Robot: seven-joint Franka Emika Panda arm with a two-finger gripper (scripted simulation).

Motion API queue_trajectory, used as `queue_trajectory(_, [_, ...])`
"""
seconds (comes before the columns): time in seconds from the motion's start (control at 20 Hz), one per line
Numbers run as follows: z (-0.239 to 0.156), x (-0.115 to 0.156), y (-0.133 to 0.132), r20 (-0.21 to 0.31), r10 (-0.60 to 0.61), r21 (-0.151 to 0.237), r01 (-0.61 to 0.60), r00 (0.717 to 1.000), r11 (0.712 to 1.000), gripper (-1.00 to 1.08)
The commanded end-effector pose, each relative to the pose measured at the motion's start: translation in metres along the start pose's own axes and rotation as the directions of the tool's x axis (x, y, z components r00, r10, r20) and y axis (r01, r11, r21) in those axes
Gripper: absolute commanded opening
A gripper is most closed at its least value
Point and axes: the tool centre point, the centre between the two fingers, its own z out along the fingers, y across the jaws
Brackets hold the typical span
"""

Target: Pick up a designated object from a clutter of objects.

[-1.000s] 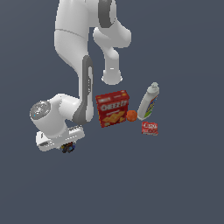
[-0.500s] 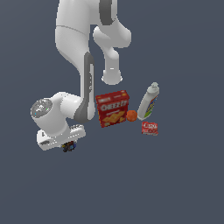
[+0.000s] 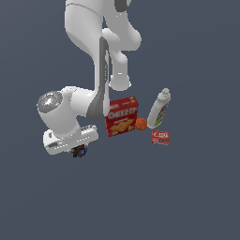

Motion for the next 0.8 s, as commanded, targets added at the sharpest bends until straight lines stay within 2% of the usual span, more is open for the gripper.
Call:
queue_trajectory(0.0, [-0.021, 0.004, -0.015, -0.002, -0.001, -0.001, 0.001, 1.000, 1.000, -1.00])
queue_trajectory(0.75, [-0.175, 0.031, -0.122, 0.002, 0.000, -0.002, 0.000, 1.000, 1.000, -1.00])
